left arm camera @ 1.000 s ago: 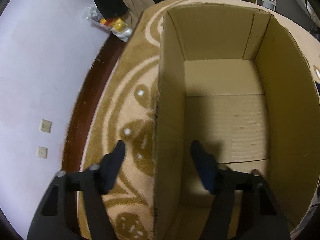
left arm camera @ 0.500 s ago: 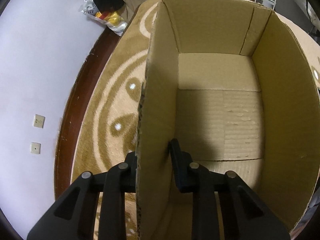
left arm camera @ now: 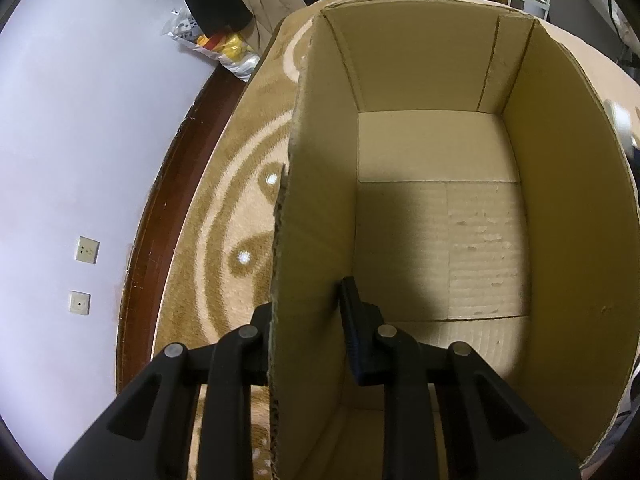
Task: Organize rigid objects
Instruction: 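Carry the white remote over the box with the right gripper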
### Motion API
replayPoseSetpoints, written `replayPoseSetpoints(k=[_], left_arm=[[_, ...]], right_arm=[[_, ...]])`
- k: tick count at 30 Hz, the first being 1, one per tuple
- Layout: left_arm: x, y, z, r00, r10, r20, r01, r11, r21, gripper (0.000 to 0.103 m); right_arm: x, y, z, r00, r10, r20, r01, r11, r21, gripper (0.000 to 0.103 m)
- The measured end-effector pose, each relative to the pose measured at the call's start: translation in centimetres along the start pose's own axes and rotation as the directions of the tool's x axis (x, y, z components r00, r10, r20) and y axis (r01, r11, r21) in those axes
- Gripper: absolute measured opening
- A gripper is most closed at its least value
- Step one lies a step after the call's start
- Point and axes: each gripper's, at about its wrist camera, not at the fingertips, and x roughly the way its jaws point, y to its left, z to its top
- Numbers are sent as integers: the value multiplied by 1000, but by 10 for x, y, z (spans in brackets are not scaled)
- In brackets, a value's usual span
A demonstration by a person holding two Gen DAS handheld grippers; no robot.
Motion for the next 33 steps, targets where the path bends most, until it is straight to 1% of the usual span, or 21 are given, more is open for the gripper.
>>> replayPoseSetpoints(k=[6,11,14,16,17,21,25,27,33], left_arm=[[1,1,0,1000,5,-2,-5,1000,2,23],[1,3,-1,1000,4,-3,-4,1000,-4,23],[1,4,0,1000,6,-4,-6,1000,-3,23],[1,4,0,1000,9,-5,-9,1000,-2,23],[1,3,0,1000,8,-5,-8,1000,-4,23],[1,2,0,1000,14,-7,-14,1000,2,24],[1,-1,-1,999,32,-2,-32,999,23,25],[1,0,-1,1000,29,-2,-29,999,21,25],[4,3,-4,1000,18,-19,-17,1000,20,24]], right_arm=[[-22,0,7,998,26,57,-28,999,31,51],[-50,6,14,990,81,119,-87,995,47,51],[-70,15,20,975,124,182,-133,990,40,51],[-85,24,23,962,160,222,-168,986,21,51],[-94,30,25,952,181,248,-188,982,4,51],[-117,52,25,928,226,297,-222,974,-47,51],[-126,74,24,910,293,294,-276,956,-97,51],[-123,80,23,905,316,285,-297,949,-108,51],[-110,99,14,915,333,230,-306,941,-145,51]])
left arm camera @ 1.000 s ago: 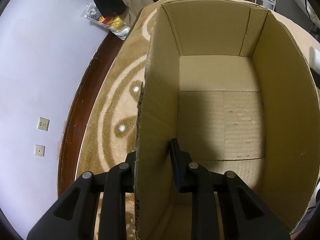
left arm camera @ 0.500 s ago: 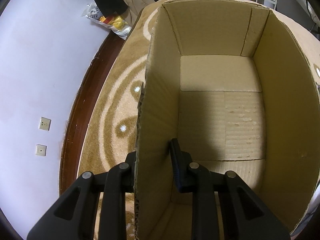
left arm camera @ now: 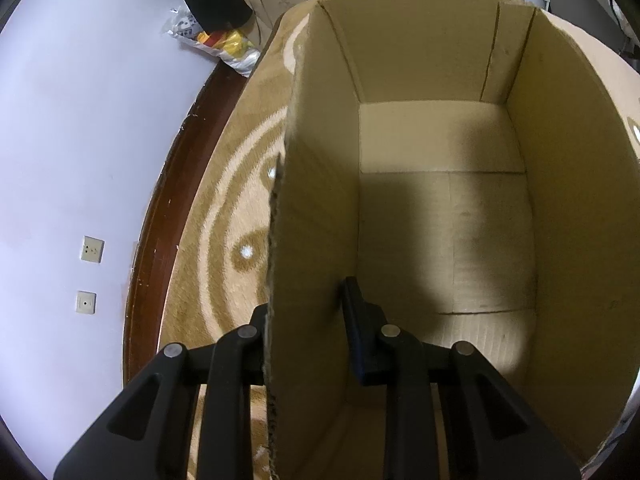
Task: Organize rigid objects
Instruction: 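Carry the white remote over the box with the right gripper, then open the right gripper to drop the remote into the box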
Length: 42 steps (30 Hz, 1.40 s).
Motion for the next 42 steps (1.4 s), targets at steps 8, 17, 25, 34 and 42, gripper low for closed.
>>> replayPoseSetpoints(k=[8,17,25,34,42], left_arm=[[-1,6,-1,1000,-21,9,22,1000,-19,24],[3,9,-4,999,-41,11,42,999,-28,24],[3,12,-3,997,-72,14,73,997,-39,24],[1,12,-4,998,-58,17,59,997,-45,24],[2,16,-3,997,-73,13,74,996,-54,24]], right_arm=[[8,-10,-4,999,52,5,-52,997,50,51],[25,4,-2,999,28,18,-28,1000,13,50],[40,-1,-12,999,-2,-49,2,1000,1,53],[19,-41,-6,985,-166,-42,167,986,23,87],[6,-113,-29,956,-243,-162,272,943,193,90]])
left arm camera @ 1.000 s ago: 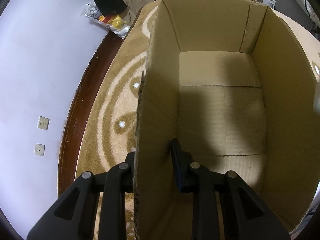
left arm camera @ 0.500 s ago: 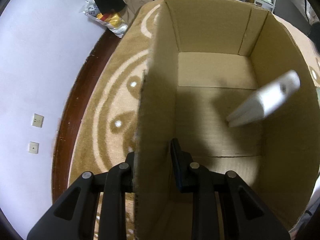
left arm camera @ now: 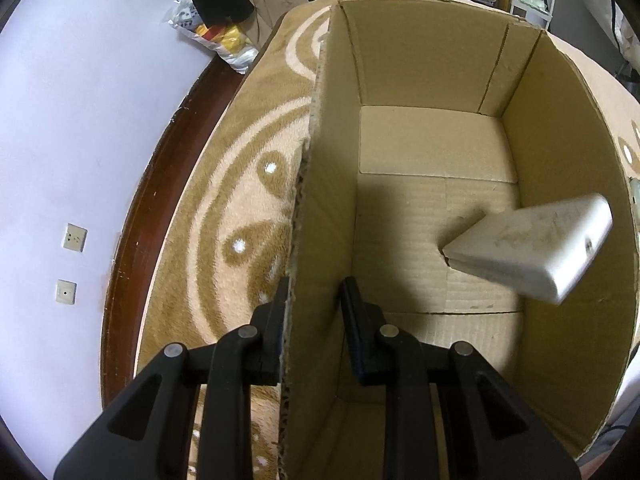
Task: Organize rigid objects
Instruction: 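Open the right gripper to drop the remote into the box, then grasp the white power adapter with the right gripper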
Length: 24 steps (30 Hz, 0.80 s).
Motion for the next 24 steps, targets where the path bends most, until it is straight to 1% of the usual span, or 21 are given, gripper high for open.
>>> replayPoseSetpoints(k=[2,5,7,11,13,15,17,20,24], left_arm=[[0,0,0,1000,1,1,-1,1000,3,24],[-1,0,0,1000,11,7,-11,1000,11,24],[-1,0,-1,1000,11,7,-11,1000,11,24],[-2,-1,-2,1000,16,7,-16,1000,12,24],[-3,-2,-3,1000,22,7,-22,1000,17,24],[-3,-4,-3,1000,27,8,-28,999,20,24],[-3,-4,-3,1000,27,8,-27,999,22,24],[-4,-3,-4,1000,25,6,-25,999,21,24],[-5,-3,-4,1000,24,6,-24,999,21,24]], right_arm=[[5,-19,-4,999,-15,-42,17,999,47,90],[15,-38,-10,995,-44,-94,51,996,72,90],[20,-48,-13,992,-44,-121,56,994,98,90],[33,-66,-19,983,-24,-180,54,985,162,90],[38,-71,-23,979,-16,-202,55,981,188,87],[43,-75,-26,975,0,-224,47,978,205,80],[48,-77,-28,971,10,-240,44,975,218,77],[54,-81,-28,968,23,-249,40,969,243,77],[63,-85,-33,956,79,-283,7,957,289,77]])
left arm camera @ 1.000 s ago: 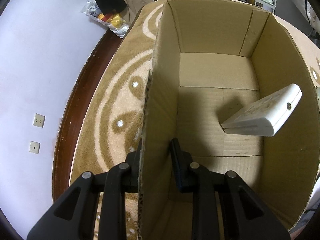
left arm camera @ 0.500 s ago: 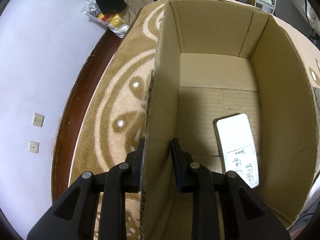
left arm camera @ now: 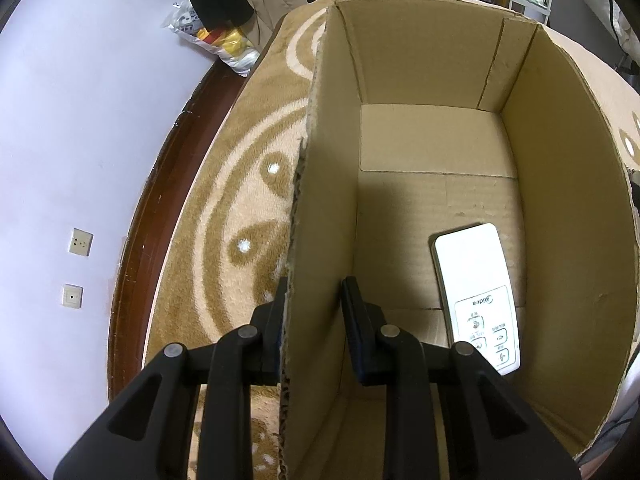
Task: Organize rigid objects
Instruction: 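Grasp the white power adapter with the right gripper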
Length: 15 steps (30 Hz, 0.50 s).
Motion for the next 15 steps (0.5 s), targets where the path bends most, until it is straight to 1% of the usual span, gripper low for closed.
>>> replayPoseSetpoints(k=[1,3,6,11,15], left_arm=[[0,0,0,1000,0,0,0,1000,1,24],[0,0,0,1000,-2,-2,2,1000,-1,24],[0,0,0,1000,-3,-2,3,1000,-2,24],[1,0,1,1000,-5,-3,5,1000,0,24],[0,-1,2,1000,-8,-1,8,1000,-1,24]], right_arm=[[2,-2,-1,1000,8,-11,-8,1000,14,77],[3,-5,0,1000,4,-9,-4,999,38,72],[2,-9,-1,1000,-23,-20,24,998,57,68],[3,-14,-4,997,-69,-42,72,995,70,68],[2,-16,-6,997,-62,-48,65,995,78,68]])
